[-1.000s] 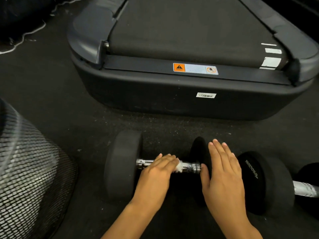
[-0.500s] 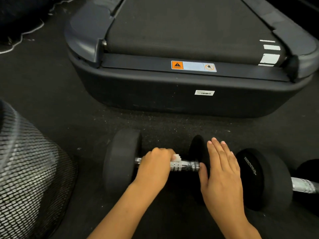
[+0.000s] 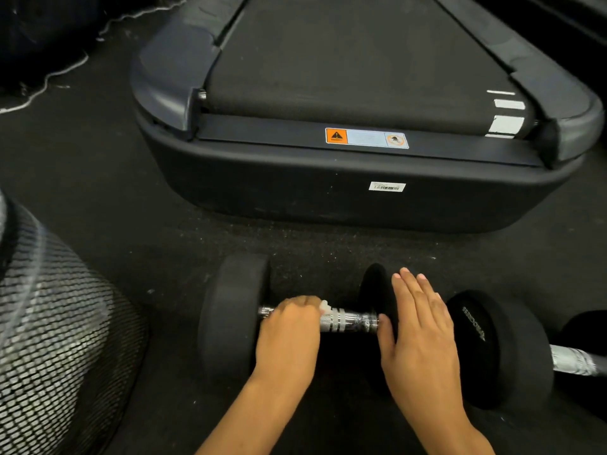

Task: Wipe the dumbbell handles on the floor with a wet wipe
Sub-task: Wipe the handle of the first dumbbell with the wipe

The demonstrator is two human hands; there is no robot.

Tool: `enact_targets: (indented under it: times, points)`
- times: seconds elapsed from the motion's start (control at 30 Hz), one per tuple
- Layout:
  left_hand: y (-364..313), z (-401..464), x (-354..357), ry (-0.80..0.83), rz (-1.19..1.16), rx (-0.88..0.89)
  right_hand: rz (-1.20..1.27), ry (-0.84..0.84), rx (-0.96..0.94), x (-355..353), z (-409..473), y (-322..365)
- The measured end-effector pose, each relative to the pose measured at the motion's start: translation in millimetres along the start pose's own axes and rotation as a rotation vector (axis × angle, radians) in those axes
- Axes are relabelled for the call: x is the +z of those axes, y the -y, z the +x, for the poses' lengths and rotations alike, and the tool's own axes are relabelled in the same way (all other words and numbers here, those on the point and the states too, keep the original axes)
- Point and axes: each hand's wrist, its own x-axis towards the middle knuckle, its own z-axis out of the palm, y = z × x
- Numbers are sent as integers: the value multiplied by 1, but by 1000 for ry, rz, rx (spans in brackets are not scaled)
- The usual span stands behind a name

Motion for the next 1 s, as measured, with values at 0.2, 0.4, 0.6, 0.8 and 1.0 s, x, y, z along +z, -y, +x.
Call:
enact_targets:
  times: [0.2,0.4,0.6,0.8,1.0]
  points:
    - [-2,20,6,74,-76,33,1,4,5,1,-1,-1]
    - [0,-7,13,-23,-131,51,10,-22,-3,2,-2,-1]
    - [5,9,6,-7,-140,55,-5,-13,-2,1,0,-1]
    - [9,-1,22,-31,-178,188,1,-22,-8,2,0,-1]
    - [9,8,14,9,-141,86,-14,6,-3,-1,0,0]
